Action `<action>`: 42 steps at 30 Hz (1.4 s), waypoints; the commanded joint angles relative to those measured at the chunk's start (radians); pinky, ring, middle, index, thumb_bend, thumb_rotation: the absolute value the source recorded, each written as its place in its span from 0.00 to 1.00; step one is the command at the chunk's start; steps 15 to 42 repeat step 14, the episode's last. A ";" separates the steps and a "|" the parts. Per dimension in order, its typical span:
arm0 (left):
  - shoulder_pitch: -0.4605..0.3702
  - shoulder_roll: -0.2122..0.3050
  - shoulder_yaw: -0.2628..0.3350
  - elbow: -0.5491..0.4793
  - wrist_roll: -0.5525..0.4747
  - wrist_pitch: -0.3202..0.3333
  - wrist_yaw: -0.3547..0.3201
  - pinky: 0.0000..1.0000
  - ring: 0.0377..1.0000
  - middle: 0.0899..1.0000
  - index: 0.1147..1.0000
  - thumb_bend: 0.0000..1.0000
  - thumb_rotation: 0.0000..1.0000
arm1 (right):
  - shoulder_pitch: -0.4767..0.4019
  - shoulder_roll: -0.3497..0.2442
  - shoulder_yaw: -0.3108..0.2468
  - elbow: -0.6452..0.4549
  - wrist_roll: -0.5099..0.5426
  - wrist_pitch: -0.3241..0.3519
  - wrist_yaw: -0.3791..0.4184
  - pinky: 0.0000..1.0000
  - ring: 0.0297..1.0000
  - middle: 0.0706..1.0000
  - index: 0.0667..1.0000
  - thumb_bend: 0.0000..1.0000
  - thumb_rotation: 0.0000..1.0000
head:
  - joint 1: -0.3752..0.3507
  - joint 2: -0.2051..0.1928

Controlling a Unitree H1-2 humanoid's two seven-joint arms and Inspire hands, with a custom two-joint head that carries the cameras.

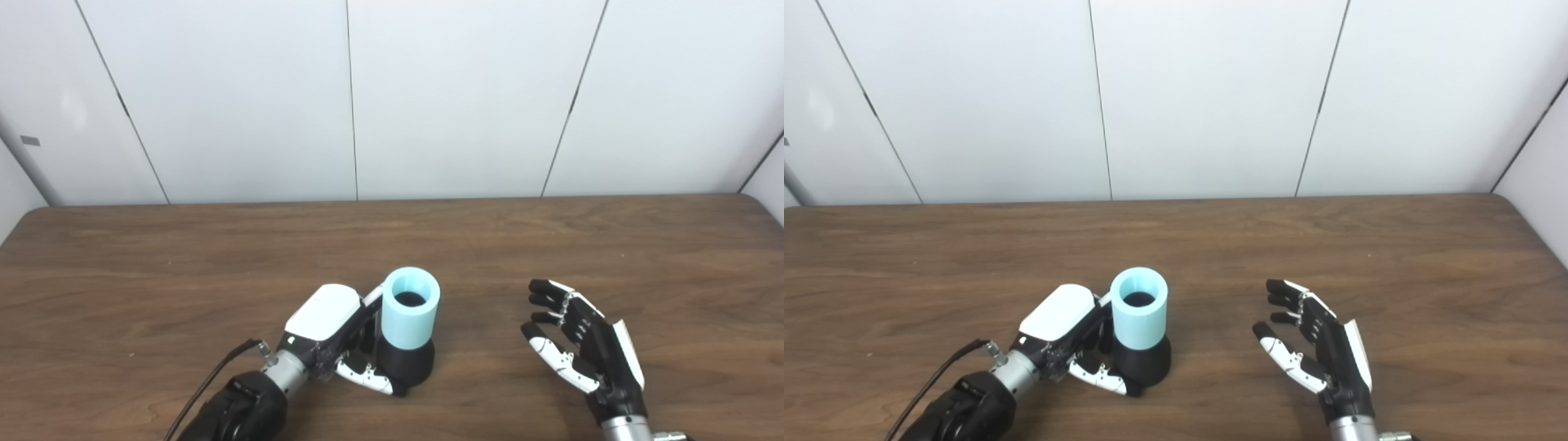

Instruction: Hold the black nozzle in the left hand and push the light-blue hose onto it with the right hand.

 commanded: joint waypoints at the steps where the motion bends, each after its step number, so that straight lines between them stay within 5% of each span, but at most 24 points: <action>1: 0.004 0.016 0.045 -0.013 -0.111 0.039 -0.052 1.00 1.00 1.00 1.00 1.00 0.37 | -0.023 0.002 -0.010 -0.025 -0.012 -0.010 -0.015 0.68 0.76 0.76 0.71 0.27 0.35 | 0.002 -0.001; 3: 0.002 0.021 0.072 -0.026 -0.193 0.061 -0.095 1.00 1.00 1.00 1.00 1.00 0.39 | -0.024 0.005 -0.011 -0.023 -0.017 -0.007 -0.018 0.68 0.77 0.77 0.72 0.27 0.35 | 0.003 -0.002; 7: 0.002 0.091 0.114 -0.099 -0.366 0.204 -0.254 1.00 1.00 1.00 1.00 1.00 0.39 | -0.024 0.005 -0.016 -0.022 -0.031 -0.005 -0.027 0.68 0.77 0.77 0.72 0.27 0.32 | 0.005 -0.007; 14: 0.055 0.189 0.166 -0.195 -0.450 0.350 -0.303 0.92 1.00 1.00 1.00 1.00 0.33 | -0.033 0.003 -0.032 -0.009 -0.006 -0.004 -0.022 0.70 0.78 0.79 0.74 0.26 0.28 | 0.018 -0.009; 42: 0.055 0.189 0.166 -0.195 -0.450 0.350 -0.303 0.92 1.00 1.00 1.00 1.00 0.33 | -0.033 0.003 -0.032 -0.009 -0.006 -0.004 -0.022 0.70 0.78 0.79 0.74 0.26 0.28 | 0.018 -0.009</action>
